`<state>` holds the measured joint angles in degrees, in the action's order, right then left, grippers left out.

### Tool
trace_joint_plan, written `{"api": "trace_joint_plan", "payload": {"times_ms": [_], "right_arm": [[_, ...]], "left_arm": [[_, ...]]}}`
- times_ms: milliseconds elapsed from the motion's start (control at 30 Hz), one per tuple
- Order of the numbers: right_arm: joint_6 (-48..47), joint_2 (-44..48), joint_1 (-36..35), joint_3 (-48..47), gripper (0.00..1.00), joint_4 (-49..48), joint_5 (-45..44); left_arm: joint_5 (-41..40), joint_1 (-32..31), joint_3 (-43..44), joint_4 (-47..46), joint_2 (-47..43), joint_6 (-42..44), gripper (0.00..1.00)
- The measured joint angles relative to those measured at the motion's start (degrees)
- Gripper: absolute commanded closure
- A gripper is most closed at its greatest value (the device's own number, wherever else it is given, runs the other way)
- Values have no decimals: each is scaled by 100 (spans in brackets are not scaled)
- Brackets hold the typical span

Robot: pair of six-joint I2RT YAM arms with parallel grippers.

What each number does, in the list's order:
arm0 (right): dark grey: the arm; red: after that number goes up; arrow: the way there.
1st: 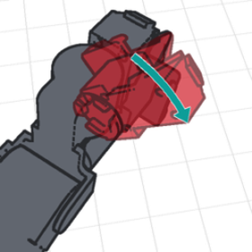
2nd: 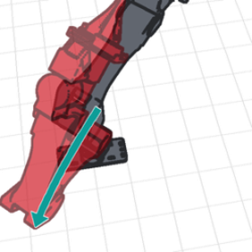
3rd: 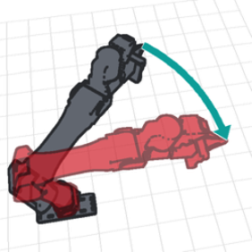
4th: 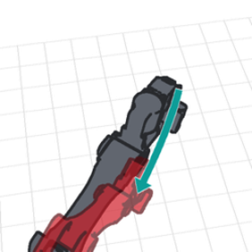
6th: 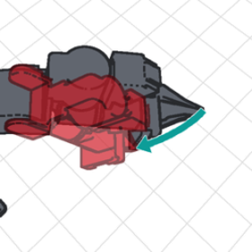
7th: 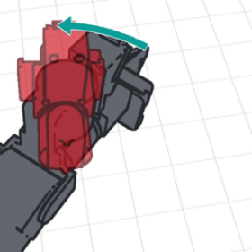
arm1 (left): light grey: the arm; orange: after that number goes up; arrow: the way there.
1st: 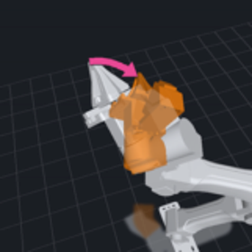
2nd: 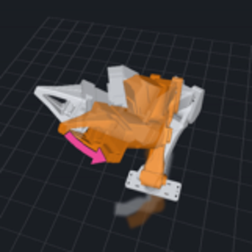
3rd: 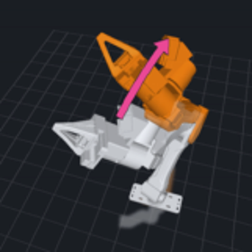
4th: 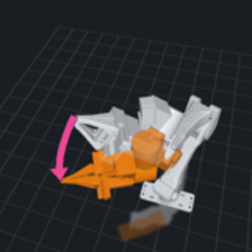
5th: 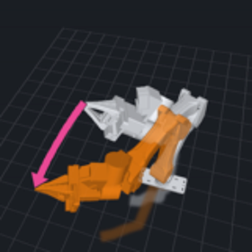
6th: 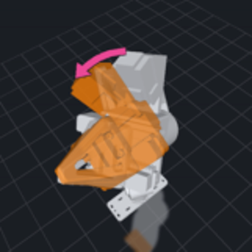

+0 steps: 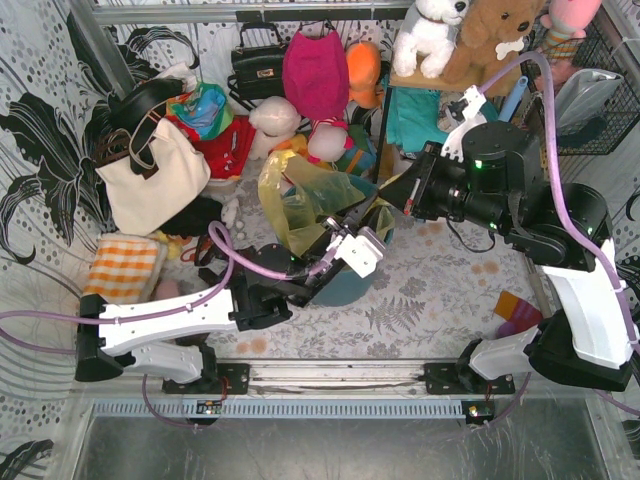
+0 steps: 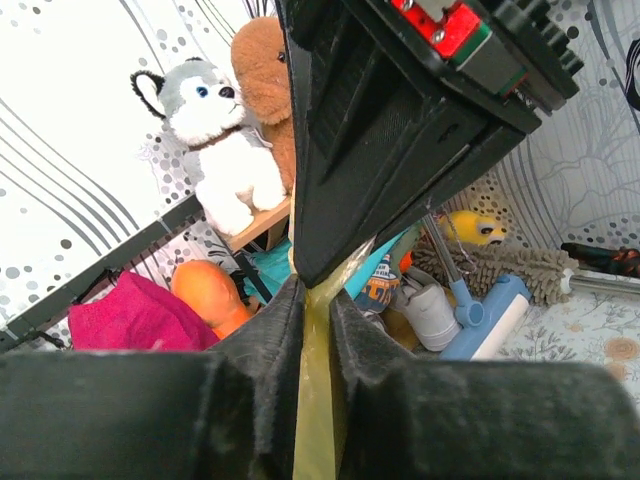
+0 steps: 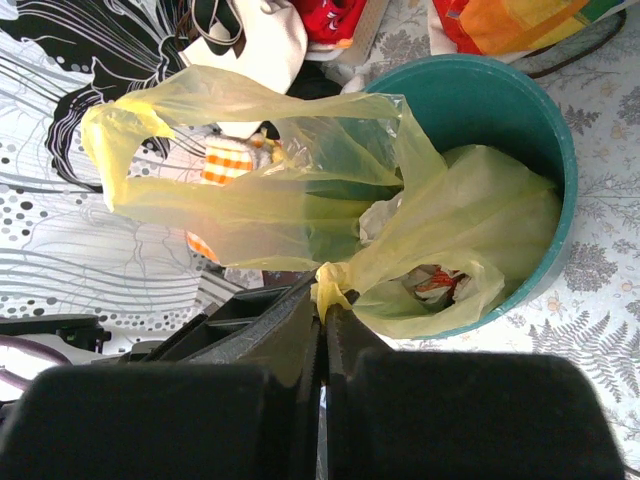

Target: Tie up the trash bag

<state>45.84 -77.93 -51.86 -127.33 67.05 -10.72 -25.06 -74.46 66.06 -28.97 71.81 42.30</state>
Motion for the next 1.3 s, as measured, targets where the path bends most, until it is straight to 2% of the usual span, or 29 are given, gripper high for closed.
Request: {"api": "trace_joint_plan", "payload": {"times_ms": [100, 200, 300, 367, 400, 567, 700, 833, 933, 1033, 1200, 1300], "right_arm": [[-2, 15, 0, 0, 100, 2, -42], [-4, 33, 0, 7, 99, 7, -44], [-85, 52, 0, 20, 70, 4, -48], [-177, 96, 0, 70, 56, -44, -59], [-232, 133, 0, 111, 52, -83, -66], [-691, 354, 0, 284, 47, -424, -92], [-1438, 529, 0, 466, 42, -997, -59], [-2302, 699, 0, 981, 39, -1794, 393], [-2903, 507, 0, 1019, 33, -2238, 922], [-3373, 0, 0, 595, 24, -2382, 1484], [-3803, -1320, 0, -927, 5, -2258, 2391], [-3930, -2046, 0, -1838, 4, -2048, 2850]], "left_arm": [[17, 0, 0, 57, 0, -9, 98], [48, 0, 0, 81, -2, -22, 100], [92, 0, 0, 129, -13, -70, 100], [199, 2, 0, 221, -42, -168, 100], [264, 20, 0, 282, -63, -229, 100], [870, 184, 0, 748, -323, -671, 100], [1725, 623, -184, 960, -769, -1215, 100], [2693, 1176, -505, 970, -1263, -1816, 100], [3182, 1320, -691, 960, -1460, -2129, 100], [3604, 1344, -841, 962, -1506, -2337, 100], [4186, 1351, -979, 970, -1499, -2553, 100], [4439, 1351, -981, 968, -1499, -2629, 100]]}}
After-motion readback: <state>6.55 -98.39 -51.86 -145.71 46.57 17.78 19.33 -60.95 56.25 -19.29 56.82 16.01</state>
